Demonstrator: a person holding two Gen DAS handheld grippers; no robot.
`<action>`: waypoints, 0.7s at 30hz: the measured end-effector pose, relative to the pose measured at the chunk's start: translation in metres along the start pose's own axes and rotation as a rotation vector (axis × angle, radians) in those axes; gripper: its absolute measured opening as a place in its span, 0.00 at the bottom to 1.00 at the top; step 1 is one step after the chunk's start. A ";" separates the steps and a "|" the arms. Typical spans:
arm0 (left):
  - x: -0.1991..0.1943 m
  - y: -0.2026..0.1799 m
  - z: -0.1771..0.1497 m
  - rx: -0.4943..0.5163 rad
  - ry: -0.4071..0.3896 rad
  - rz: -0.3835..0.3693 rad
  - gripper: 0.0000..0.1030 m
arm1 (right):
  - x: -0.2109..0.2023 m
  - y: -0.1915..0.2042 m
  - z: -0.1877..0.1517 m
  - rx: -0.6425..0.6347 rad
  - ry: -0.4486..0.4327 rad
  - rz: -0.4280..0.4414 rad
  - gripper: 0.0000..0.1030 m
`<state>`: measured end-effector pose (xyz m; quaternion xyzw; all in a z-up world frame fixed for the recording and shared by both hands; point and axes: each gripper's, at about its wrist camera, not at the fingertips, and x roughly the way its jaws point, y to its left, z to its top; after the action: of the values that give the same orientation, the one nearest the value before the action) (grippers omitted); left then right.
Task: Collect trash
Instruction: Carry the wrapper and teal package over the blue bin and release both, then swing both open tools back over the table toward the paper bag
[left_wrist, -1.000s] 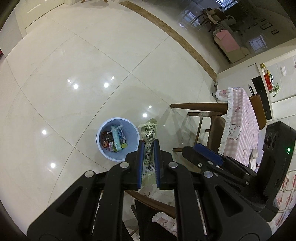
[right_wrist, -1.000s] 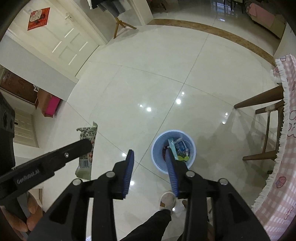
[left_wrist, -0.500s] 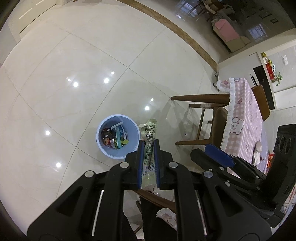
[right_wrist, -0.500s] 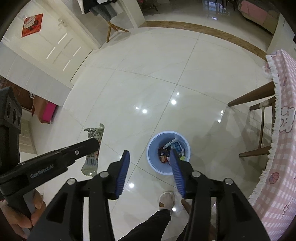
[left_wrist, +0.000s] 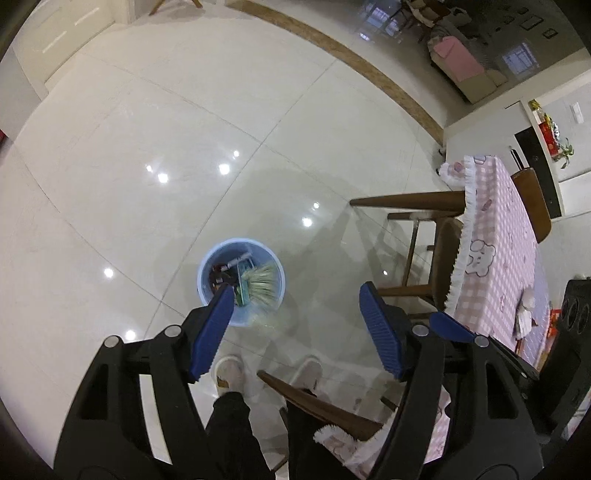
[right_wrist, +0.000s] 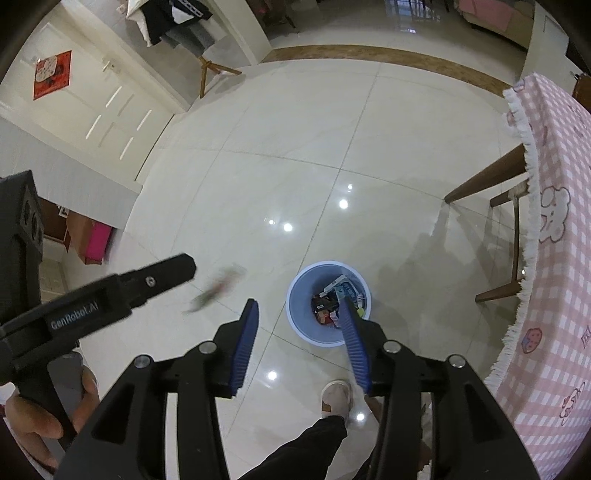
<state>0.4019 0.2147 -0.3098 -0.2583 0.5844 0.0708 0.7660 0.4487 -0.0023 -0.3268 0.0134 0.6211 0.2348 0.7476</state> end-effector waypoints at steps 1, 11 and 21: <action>0.001 -0.003 0.000 0.005 0.005 0.005 0.67 | -0.002 -0.004 -0.001 0.004 -0.002 -0.001 0.44; 0.013 -0.052 -0.011 0.043 0.028 0.011 0.67 | -0.024 -0.054 -0.014 0.069 -0.025 0.004 0.44; 0.034 -0.205 -0.040 0.303 0.029 -0.040 0.67 | -0.090 -0.174 -0.045 0.238 -0.153 -0.026 0.44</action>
<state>0.4618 0.0131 -0.2842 -0.1525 0.5940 -0.0373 0.7890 0.4543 -0.2027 -0.3083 0.1118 0.5857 0.1481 0.7890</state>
